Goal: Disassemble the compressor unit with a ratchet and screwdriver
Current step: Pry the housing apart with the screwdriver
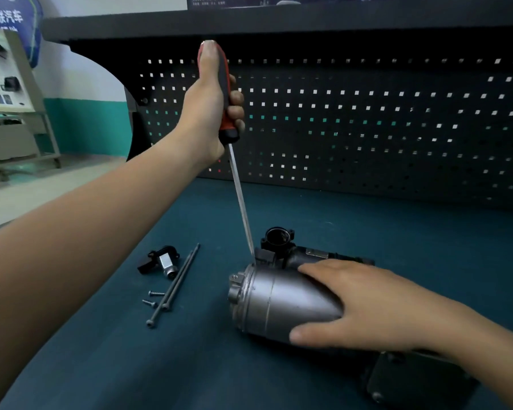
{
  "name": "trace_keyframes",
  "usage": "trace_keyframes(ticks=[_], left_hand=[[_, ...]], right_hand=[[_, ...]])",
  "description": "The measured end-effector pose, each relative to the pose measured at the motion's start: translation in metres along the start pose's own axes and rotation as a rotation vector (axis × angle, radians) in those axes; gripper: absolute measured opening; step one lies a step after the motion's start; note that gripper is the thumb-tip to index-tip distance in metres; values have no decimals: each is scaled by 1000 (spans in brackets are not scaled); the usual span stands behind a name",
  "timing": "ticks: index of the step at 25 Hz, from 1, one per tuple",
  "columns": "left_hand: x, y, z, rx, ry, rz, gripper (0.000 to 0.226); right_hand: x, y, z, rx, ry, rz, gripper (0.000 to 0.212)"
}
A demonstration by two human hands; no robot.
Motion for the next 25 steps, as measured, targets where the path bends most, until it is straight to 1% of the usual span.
trace_keyframes(ticks=[3,5,6,7,8,9,10,12,13,14,15,16,18,19,20,22,25], left_hand=[[-10,16,10,56,71,-77,48],[-14,28,15,113,101,-120,48],[-15,33,16,140,106,-133,48],[-14,38,16,165,104,-140,48],[-14,42,15,189,96,-148,47],[-12,46,13,210,82,-159,47],[-10,49,10,223,67,-166,46],[-3,49,4,222,31,-161,46],[2,49,0,215,5,-158,46],[7,49,-5,214,-29,-157,46],[14,49,-10,220,-69,-160,45],[21,49,-16,223,-110,-164,45],[37,50,-26,228,-194,-160,44],[45,50,-30,236,-234,-152,44],[53,51,-32,237,-267,-148,43],[70,53,-36,241,-329,-149,40],[92,58,-42,247,-433,-178,37]], right_hand=[[-24,-3,9,122,-29,34,88],[-32,-2,12,149,12,57,91],[-36,0,7,122,19,46,96],[-41,6,-5,67,-18,-4,104],[-47,13,-24,14,-105,-61,111],[-52,17,-46,-24,-205,-53,112],[-56,12,-64,-73,-274,57,108],[-63,-13,-76,-198,-309,404,97],[-68,-23,-75,-229,-314,497,92],[-73,-28,-74,-234,-317,516,87],[-80,-29,-73,-218,-308,492,80],[-86,-27,-73,-201,-288,435,68],[-90,-19,-68,-168,-225,313,38],[-90,-17,-66,-122,-196,282,34],[-90,-17,-64,-74,-183,274,35],[-91,-20,-61,-25,-189,304,36],[-94,-25,-52,-74,-189,358,33]])
Point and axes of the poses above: each hand's wrist, its own x-axis away from the middle knuckle, its own y-axis out of the back of the hand, z = x × y, the point moved 6 cm from there along -x, towards the middle knuckle, and after that the axes turned 9 degrees about x, right-handed, at the moved point
